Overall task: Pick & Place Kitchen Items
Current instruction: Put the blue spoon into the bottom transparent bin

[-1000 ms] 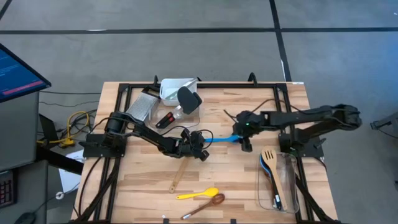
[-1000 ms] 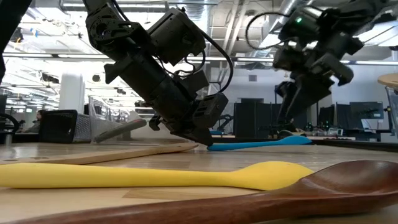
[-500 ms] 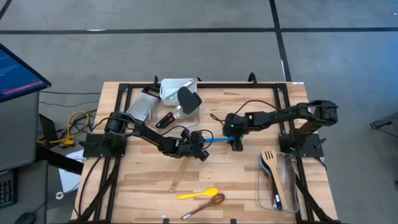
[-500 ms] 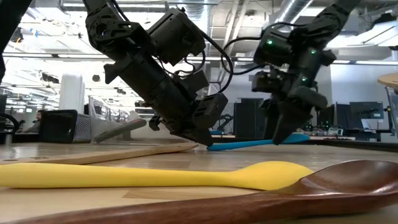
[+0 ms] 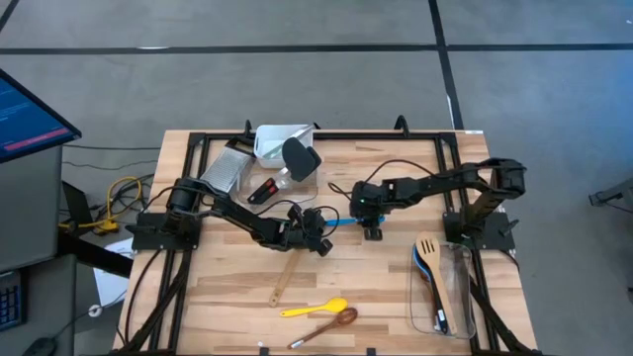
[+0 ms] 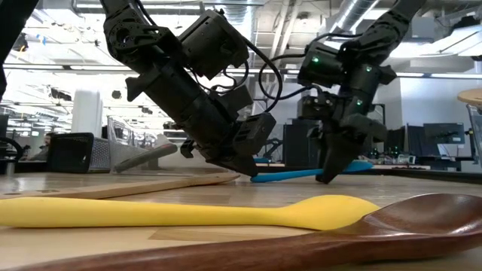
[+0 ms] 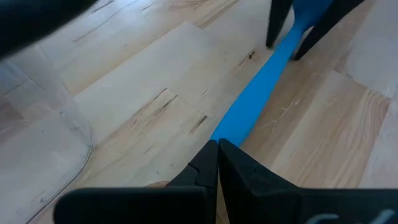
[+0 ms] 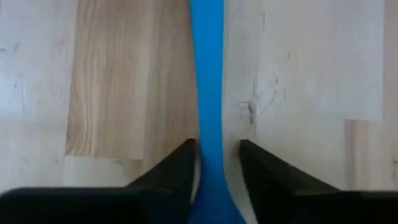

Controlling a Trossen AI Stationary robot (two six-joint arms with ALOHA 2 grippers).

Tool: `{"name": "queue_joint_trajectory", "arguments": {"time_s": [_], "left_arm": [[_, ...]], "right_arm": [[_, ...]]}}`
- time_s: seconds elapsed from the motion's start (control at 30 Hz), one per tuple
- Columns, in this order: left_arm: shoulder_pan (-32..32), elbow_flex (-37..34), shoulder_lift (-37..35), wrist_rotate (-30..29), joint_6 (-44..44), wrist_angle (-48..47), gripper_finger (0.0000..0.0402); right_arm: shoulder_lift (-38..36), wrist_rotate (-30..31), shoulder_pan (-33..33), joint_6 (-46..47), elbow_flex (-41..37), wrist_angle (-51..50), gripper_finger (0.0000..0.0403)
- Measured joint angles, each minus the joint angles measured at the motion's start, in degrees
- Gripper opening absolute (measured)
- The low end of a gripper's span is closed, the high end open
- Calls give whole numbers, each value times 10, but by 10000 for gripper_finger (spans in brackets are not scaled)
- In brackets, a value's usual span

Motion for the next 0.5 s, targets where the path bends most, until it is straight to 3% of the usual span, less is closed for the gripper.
{"name": "queue_joint_trajectory", "arguments": {"time_s": [0.17, 0.5], "left_arm": [[0, -1, 1, 5, 0, -6, 2], [0, -1, 1, 1, 0, -2, 2]], "right_arm": [[-27, -1, 0, 1, -5, -16, 29], [-47, 0, 0, 6, -3, -11, 29]]}}
